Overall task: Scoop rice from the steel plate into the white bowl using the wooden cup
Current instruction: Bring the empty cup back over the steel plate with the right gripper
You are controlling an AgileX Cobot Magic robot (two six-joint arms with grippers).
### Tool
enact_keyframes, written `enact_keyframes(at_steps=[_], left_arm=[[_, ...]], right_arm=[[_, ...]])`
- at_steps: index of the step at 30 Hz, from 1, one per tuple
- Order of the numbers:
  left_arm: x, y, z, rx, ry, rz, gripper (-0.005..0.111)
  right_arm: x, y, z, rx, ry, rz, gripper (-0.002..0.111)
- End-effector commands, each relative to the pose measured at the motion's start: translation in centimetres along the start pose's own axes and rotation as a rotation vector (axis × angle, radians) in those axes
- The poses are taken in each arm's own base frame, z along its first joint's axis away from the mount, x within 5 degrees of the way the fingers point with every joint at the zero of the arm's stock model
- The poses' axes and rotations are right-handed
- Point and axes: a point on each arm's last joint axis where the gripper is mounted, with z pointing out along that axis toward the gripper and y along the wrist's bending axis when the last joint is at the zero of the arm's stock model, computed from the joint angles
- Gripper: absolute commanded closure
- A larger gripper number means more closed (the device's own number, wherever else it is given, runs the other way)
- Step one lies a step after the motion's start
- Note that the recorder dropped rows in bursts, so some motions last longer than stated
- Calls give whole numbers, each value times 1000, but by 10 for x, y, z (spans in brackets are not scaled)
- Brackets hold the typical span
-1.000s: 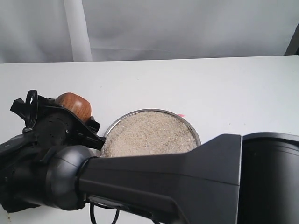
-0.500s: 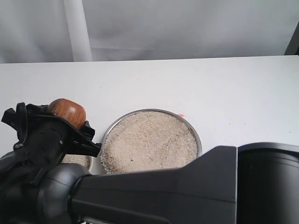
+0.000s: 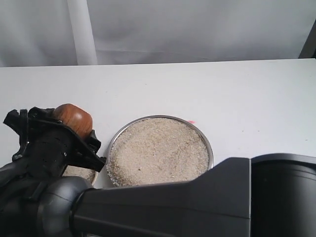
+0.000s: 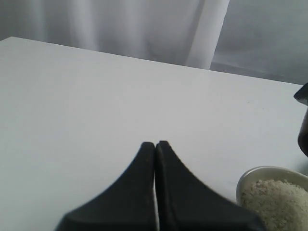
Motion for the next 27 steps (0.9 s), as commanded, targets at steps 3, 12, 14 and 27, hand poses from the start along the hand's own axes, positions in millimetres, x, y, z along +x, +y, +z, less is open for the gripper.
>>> enact_keyframes(at_steps=[3, 12, 14, 27], left_arm=[[-2, -1, -1, 9, -10, -6, 107], [-2, -1, -1, 9, -10, -6, 107], [-2, -1, -1, 9, -10, -6, 107], [-2, -1, -1, 9, -10, -6, 107]], right_arm=[[44, 9, 3, -236, -52, 338, 108], [162, 24, 23, -430, -26, 686, 108], [171, 32, 35, -455, -1, 696, 108], [144, 99, 116, -552, 154, 362, 108]])
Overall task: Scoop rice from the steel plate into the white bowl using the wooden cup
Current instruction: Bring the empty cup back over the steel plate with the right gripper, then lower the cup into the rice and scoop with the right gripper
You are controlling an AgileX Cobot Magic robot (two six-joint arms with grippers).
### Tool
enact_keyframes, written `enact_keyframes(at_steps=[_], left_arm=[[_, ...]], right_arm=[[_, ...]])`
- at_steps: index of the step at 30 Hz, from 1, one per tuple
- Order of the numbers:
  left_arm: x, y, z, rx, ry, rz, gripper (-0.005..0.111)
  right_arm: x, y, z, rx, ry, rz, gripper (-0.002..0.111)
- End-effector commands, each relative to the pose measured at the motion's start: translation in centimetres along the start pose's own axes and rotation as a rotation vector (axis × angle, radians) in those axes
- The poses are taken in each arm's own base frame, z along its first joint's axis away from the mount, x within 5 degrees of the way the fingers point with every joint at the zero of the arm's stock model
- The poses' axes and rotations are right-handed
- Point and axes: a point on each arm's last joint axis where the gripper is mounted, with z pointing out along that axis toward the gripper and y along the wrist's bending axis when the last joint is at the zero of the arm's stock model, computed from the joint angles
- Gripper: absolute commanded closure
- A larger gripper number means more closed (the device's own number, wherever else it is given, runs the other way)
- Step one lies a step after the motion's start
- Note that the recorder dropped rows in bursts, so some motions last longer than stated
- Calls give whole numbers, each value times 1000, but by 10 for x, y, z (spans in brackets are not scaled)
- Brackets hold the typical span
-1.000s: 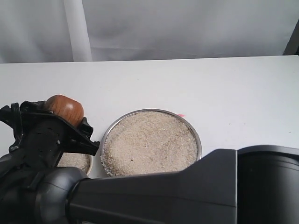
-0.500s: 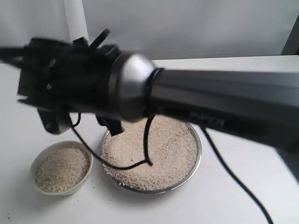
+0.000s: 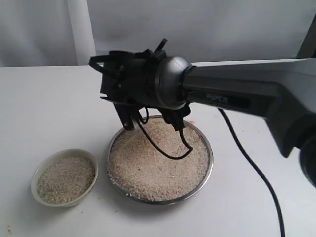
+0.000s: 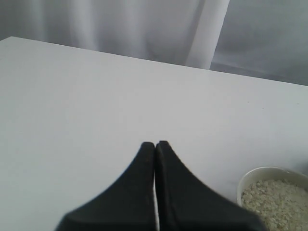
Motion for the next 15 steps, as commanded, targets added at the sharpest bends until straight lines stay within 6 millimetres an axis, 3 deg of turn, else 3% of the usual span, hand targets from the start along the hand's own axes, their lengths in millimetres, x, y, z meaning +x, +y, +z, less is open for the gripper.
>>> enact_keyframes(at_steps=[1, 8, 15], left_arm=[[-2, -1, -1, 9, -10, -6, 107], [-2, -1, -1, 9, -10, -6, 107], [-2, -1, -1, 9, -10, -6, 107]], right_arm=[[-6, 3, 25, 22, 61, -77, 108], [-23, 11, 47, 26, 38, -124, 108], [-28, 13, 47, 5, -10, -104, 108]])
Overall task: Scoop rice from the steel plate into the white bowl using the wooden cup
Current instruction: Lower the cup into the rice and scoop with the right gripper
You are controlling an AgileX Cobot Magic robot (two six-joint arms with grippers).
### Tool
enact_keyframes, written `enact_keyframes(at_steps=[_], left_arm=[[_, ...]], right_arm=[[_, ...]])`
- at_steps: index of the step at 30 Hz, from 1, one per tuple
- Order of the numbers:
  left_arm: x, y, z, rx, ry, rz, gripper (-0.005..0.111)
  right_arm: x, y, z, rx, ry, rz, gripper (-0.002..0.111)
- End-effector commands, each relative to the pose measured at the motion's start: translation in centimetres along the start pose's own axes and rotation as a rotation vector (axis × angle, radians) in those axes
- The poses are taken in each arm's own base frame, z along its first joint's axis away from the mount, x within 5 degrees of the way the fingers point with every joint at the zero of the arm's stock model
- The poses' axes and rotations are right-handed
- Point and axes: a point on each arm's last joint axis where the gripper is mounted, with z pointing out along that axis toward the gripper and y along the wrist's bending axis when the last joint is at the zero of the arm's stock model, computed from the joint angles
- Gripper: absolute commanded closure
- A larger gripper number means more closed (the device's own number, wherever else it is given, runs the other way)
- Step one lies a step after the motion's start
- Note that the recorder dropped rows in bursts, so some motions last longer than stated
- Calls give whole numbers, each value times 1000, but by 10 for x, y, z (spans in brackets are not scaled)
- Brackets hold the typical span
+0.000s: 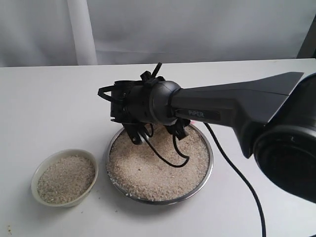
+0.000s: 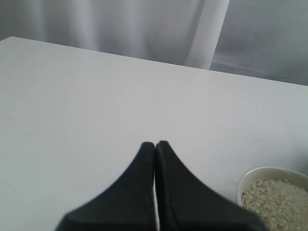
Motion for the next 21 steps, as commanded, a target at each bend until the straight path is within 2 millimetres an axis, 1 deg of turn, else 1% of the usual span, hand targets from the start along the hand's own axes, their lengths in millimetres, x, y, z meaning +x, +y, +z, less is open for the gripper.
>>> enact_keyframes(at_steps=[1, 8, 17, 21], left_arm=[[-2, -1, -1, 9, -10, -6, 107], [-2, -1, -1, 9, -10, -6, 107], [-2, -1, -1, 9, -10, -6, 107], [-2, -1, -1, 9, -10, -6, 107]], right_arm=[[0, 0, 1, -1, -28, 8, 108], [-5, 15, 9, -24, -33, -68, 108], [-8, 14, 9, -9, -60, -68, 108], [-12, 14, 9, -7, -98, -58, 108]])
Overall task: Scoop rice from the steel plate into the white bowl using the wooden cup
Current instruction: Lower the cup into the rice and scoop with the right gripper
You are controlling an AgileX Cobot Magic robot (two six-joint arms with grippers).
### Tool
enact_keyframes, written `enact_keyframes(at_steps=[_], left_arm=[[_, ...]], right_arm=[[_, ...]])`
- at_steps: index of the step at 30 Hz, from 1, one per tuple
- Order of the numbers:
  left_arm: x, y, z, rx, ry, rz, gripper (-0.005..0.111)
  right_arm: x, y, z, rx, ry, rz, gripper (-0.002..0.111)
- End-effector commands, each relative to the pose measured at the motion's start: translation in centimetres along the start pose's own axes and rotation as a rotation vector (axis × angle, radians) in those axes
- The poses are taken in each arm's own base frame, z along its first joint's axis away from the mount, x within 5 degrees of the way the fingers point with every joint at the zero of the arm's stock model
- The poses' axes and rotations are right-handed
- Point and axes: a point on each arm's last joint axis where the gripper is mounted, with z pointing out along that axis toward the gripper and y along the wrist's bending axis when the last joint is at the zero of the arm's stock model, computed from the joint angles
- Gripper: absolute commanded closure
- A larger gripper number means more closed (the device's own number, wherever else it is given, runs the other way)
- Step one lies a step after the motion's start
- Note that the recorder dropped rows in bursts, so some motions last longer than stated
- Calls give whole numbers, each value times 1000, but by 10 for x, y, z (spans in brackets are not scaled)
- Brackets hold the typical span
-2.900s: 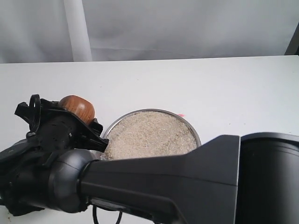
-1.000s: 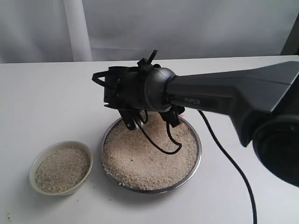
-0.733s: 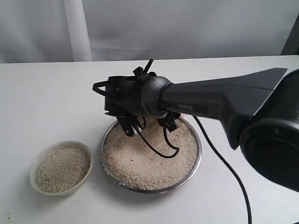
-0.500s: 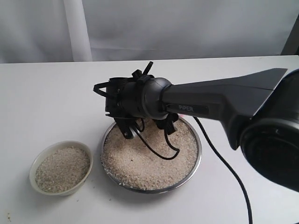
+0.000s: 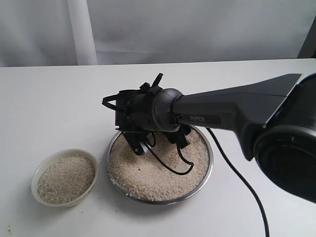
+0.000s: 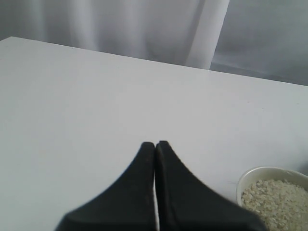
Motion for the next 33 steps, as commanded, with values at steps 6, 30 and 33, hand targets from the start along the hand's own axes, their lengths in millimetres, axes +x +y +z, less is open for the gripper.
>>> enact_keyframes(at_steps=[6, 30, 33], left_arm=[[-2, -1, -1, 9, -10, -6, 107], [-2, -1, -1, 9, -10, -6, 107], [-2, -1, -1, 9, -10, -6, 107]], right_arm=[[-10, -1, -6, 23, -82, -37, 108], [-44, 10, -32, 4, -221, -181, 108], [-47, 12, -35, -4, -237, -186, 108]])
